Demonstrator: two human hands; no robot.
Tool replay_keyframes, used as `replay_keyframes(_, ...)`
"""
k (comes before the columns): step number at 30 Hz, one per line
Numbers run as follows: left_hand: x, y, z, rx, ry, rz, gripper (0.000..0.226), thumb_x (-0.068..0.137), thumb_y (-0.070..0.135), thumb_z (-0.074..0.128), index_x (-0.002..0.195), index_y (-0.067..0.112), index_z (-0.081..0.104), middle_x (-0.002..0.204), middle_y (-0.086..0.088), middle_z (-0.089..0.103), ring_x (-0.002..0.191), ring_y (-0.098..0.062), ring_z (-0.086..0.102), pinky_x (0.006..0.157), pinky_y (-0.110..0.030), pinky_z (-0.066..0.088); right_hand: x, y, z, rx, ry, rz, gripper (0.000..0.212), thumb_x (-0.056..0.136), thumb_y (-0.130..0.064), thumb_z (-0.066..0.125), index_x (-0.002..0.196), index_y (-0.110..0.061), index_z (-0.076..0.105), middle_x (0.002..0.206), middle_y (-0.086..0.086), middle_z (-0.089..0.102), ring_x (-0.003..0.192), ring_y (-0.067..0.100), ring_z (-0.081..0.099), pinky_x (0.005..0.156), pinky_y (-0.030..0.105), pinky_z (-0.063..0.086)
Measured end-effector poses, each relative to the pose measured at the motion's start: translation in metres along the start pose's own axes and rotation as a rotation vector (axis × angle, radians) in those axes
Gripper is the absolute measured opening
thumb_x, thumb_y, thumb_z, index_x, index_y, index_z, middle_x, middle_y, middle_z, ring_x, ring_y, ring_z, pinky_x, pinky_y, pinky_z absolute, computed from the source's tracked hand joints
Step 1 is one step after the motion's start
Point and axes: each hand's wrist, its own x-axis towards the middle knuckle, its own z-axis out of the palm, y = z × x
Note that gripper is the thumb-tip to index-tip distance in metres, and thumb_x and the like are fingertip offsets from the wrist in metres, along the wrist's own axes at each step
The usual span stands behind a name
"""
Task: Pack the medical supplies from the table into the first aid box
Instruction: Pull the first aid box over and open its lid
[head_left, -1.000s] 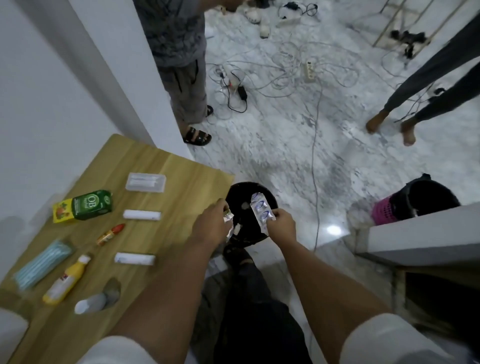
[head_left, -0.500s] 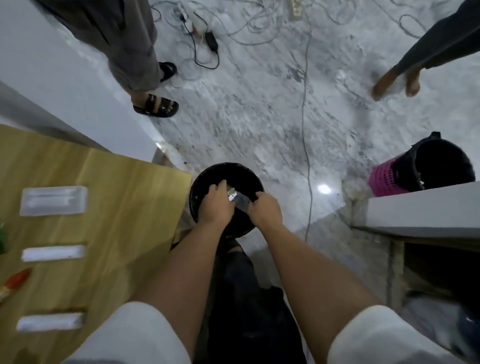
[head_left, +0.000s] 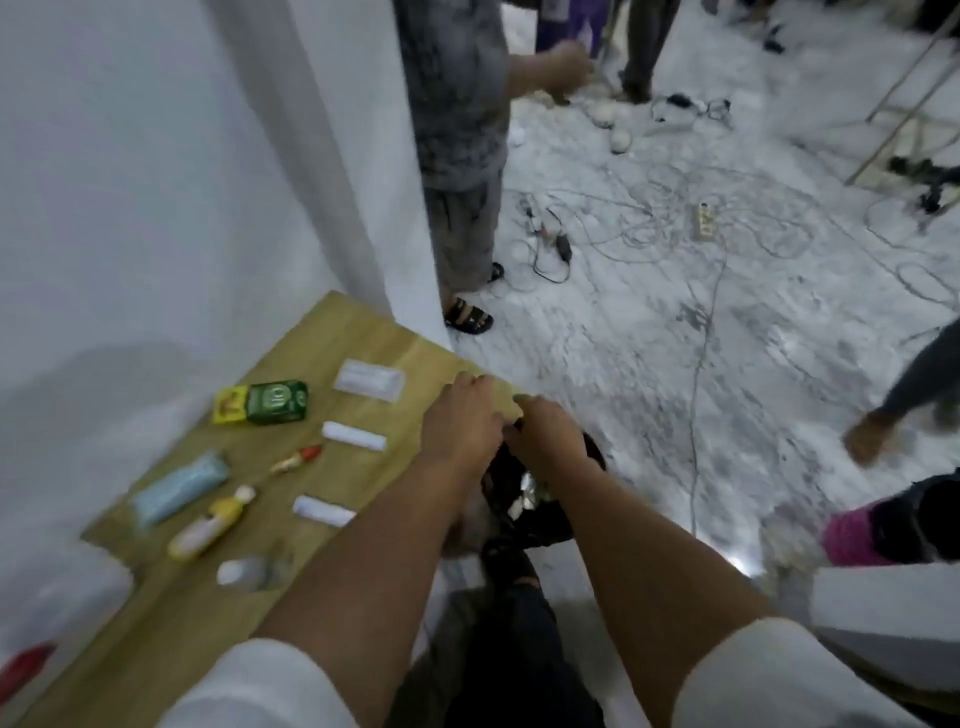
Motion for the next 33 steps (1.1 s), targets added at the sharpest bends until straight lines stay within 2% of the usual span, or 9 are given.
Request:
replay_keyframes(3,-0.051,-0.055,-0.062,0.021,0.149,-0.077,0.036,0.097,0.028,0.057,0.13,0.013,0.059,0.13,-0.01,0.054,0.115,-0.035,0.057,0.086,-0.048,0.052,-0.019,-0.078,-0.014,-0.129,0.052,-0.179,0.059,0.098,-0.048,0.053,0.147,-0.016,0.047,0.138,0.012,0.057,0.127,0.036,0.052,0.098,0.048,0.05)
replay_keyframes(8,-0.148,-0.158,-0.134,0.105,0.288,-0.352,0.036,0.095,0.03,0.059,0.129,0.017,0.061,0.129,-0.007,0.055,0.12,-0.032,0.054,0.087,-0.041,0.049,-0.046,-0.209,-0.009,-0.21,0.067,-0.483,0.059,0.09,-0.051,0.06,0.139,-0.018,0.054,0.131,0.011,0.059,0.123,0.035,0.055,0.097,0.045,0.049)
replay_keyframes(12,-0.224,-0.228,-0.154,0.179,0.29,-0.551,0.041,0.098,0.038,0.058,0.133,0.015,0.056,0.132,-0.008,0.051,0.121,-0.031,0.051,0.084,-0.041,0.049,-0.07,-0.3,0.012,-0.304,0.04,-0.675,0.06,0.088,-0.053,0.06,0.139,-0.022,0.053,0.13,0.01,0.059,0.124,0.034,0.054,0.097,0.043,0.048)
replay_keyframes(17,-0.307,-0.287,-0.154,0.091,0.365,-0.771,0.046,0.099,0.04,0.056,0.138,0.015,0.057,0.136,-0.009,0.055,0.124,-0.032,0.051,0.088,-0.043,0.051,-0.101,-0.382,0.055,-0.394,-0.072,-0.854,0.066,0.094,-0.054,0.057,0.148,-0.019,0.046,0.142,0.011,0.053,0.132,0.033,0.049,0.1,0.047,0.049)
replay_keyframes(19,-0.332,-0.306,-0.146,0.056,0.396,-0.837,0.043,0.099,0.04,0.056,0.135,0.016,0.059,0.134,-0.009,0.057,0.123,-0.031,0.054,0.085,-0.041,0.05,-0.111,-0.406,0.079,-0.384,-0.13,-0.889,0.066,0.095,-0.052,0.057,0.15,-0.018,0.045,0.144,0.012,0.051,0.134,0.032,0.048,0.102,0.045,0.048)
replay_keyframes(22,-0.356,-0.34,-0.121,0.002,0.408,-0.93,0.05,0.099,0.045,0.056,0.142,0.018,0.057,0.137,-0.007,0.056,0.124,-0.029,0.054,0.089,-0.041,0.051,-0.115,-0.431,0.123,-0.322,-0.227,-0.903,0.065,0.096,-0.047,0.059,0.152,-0.017,0.043,0.149,0.012,0.049,0.137,0.03,0.047,0.107,0.041,0.043)
replay_keyframes(26,-0.362,-0.39,-0.072,-0.071,0.48,-1.018,0.063,0.1,0.052,0.055,0.152,0.019,0.047,0.153,-0.01,0.047,0.137,-0.033,0.045,0.099,-0.046,0.048,-0.102,-0.449,0.188,-0.29,-0.284,-0.904,0.073,0.095,-0.052,0.06,0.154,-0.014,0.038,0.152,0.014,0.045,0.137,0.031,0.048,0.108,0.041,0.043)
replay_keyframes(30,-0.353,-0.425,-0.027,-0.239,0.633,-1.024,0.073,0.099,0.061,0.053,0.158,0.02,0.041,0.166,-0.01,0.03,0.145,-0.04,0.038,0.108,-0.05,0.042,-0.092,-0.448,0.233,-0.181,-0.233,-0.925,0.08,0.089,-0.059,0.066,0.15,-0.012,0.044,0.147,0.015,0.037,0.124,0.033,0.058,0.104,0.04,0.047)
replay_keyframes(33,-0.345,-0.435,-0.001,-0.299,0.854,-0.97,0.071,0.096,0.06,0.058,0.153,0.019,0.05,0.165,-0.009,0.032,0.14,-0.039,0.046,0.108,-0.049,0.044,-0.086,-0.439,0.248,-0.021,-0.144,-0.935,0.08,0.084,-0.057,0.074,0.145,-0.011,0.053,0.144,0.014,0.041,0.125,0.029,0.057,0.105,0.037,0.045)
